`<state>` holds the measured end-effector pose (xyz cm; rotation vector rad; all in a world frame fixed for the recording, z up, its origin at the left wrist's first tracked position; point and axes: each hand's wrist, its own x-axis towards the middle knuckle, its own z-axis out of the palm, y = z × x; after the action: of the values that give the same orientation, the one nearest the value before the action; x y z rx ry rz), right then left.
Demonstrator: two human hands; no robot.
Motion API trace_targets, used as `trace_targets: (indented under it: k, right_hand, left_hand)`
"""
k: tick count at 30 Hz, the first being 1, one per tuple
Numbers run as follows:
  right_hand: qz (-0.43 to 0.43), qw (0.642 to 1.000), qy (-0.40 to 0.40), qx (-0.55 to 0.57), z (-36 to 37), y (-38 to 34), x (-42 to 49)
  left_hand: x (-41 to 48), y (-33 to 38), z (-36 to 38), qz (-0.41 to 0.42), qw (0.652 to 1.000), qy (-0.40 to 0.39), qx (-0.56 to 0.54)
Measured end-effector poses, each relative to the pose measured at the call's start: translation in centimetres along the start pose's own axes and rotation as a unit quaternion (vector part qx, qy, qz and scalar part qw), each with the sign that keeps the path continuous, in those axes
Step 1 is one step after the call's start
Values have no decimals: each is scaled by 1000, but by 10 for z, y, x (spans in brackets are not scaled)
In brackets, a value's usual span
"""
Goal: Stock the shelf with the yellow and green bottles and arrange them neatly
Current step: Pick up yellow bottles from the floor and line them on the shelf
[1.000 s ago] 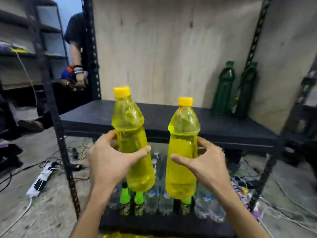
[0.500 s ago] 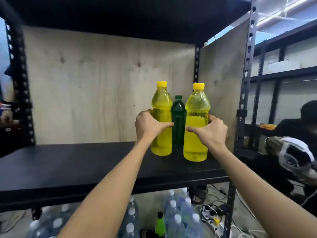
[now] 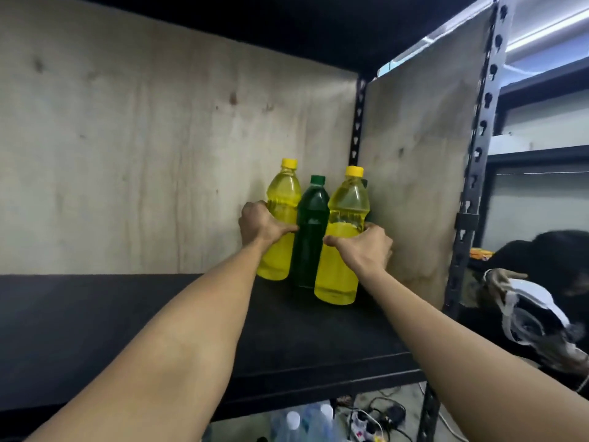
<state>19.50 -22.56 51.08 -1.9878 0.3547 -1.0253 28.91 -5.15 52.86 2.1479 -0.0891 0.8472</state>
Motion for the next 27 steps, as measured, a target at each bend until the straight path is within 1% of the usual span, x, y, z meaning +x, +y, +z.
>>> trace_targets:
  k: [4, 6, 10, 13, 15, 17, 20, 22, 24, 26, 27]
  right_hand:
    - [-11, 1000, -11, -23, 11, 7, 6]
    - [-3, 999, -14, -35, 17, 10, 8]
    - [12, 999, -16, -45, 21, 16, 15]
    - [1, 998, -24, -54, 22, 17, 17]
    - [2, 998, -41, -52, 21, 17, 17]
    - [19, 997, -58, -50, 17, 14, 15]
    - [22, 996, -68, -60, 5, 8, 4]
    - [-3, 997, -40, -59, -8, 2, -16]
    - [-43, 997, -30, -51, -24, -5, -43]
    - [-73, 995, -52, -32, -41, -11, -78]
    - [-83, 994, -70, -20, -48, -14, -98]
  left_hand:
    - [4, -11, 17, -7, 1000, -10, -11]
    - [3, -14, 25, -13, 1000, -9, 2]
    - [7, -24, 36, -16, 1000, 0, 5]
    - [5, -28, 39, -10, 1000, 12, 23]
    - [1, -27, 39, -10, 999, -1, 33]
    - [-2, -26, 33, -21, 998, -44, 37]
    - [-8, -29, 13, -41, 982, -163, 83]
    - [-25, -28, -13, -39, 971, -212, 107]
    - [-57, -26, -49, 12, 970, -210, 125]
    - [-103, -28, -90, 73, 976, -167, 117]
    - [-129, -29, -111, 90, 982, -137, 97]
